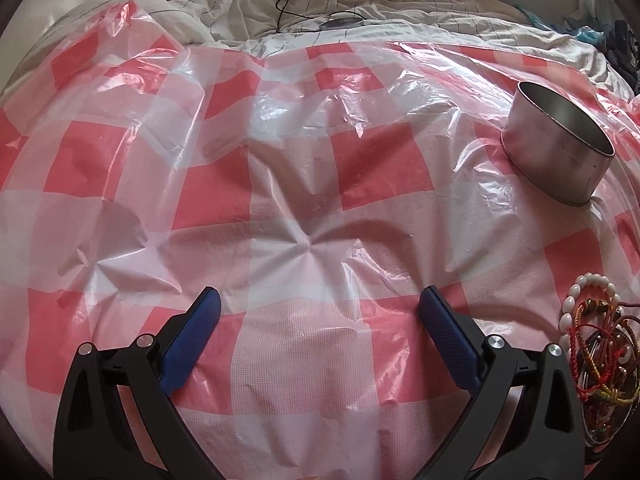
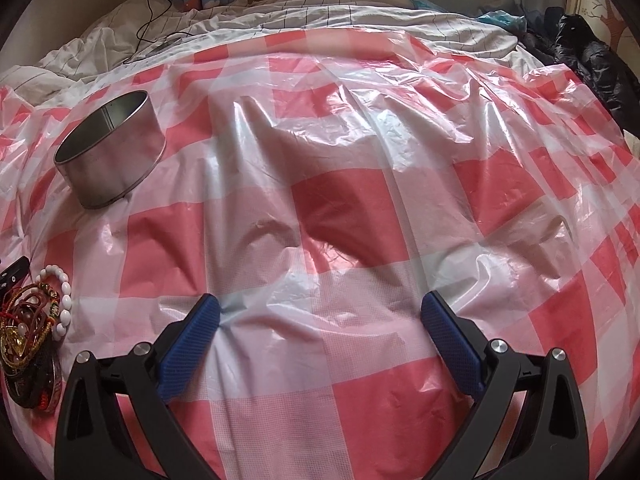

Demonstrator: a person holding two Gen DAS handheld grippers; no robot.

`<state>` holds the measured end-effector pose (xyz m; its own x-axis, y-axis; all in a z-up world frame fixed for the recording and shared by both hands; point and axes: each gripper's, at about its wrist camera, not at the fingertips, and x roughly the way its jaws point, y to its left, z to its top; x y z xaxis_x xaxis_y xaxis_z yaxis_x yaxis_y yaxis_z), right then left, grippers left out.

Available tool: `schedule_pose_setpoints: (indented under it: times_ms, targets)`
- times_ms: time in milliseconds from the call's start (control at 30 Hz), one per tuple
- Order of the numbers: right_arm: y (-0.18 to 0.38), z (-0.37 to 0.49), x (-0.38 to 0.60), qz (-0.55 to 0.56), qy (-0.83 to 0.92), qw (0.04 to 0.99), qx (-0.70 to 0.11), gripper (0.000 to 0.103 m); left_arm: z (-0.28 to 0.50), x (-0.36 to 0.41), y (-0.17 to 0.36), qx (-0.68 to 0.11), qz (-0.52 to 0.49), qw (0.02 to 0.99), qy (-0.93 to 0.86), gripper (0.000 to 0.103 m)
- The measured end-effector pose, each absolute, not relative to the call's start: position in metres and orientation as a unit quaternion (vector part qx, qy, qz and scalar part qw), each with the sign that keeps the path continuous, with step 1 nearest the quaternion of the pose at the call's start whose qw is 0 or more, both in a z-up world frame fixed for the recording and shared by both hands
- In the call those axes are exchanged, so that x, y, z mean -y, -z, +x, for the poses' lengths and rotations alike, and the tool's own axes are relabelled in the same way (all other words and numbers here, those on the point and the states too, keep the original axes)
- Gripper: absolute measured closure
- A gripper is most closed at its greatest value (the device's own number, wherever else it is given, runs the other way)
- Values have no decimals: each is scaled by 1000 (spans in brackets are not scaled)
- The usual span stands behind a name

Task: Organize jewelry
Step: 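Move both grippers toward the tangled bracelet pile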

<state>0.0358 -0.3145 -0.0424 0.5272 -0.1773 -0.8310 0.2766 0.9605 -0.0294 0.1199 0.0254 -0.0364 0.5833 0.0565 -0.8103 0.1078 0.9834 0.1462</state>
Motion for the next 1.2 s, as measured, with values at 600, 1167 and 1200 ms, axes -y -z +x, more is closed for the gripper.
schedule_pose_setpoints:
  times_ms: [600, 1167, 1200]
  targets:
    - [42, 34, 305, 69, 129, 870, -472, 7, 98, -14, 27, -447, 122, 886, 27, 7]
    - [-24, -1, 258, 110, -20, 917, -384, 7, 63, -7, -17, -424, 63, 892, 147, 7]
    - [-26, -3, 256, 115, -24, 919, -377, 7, 62, -2, -17, -425, 61, 889, 159, 7]
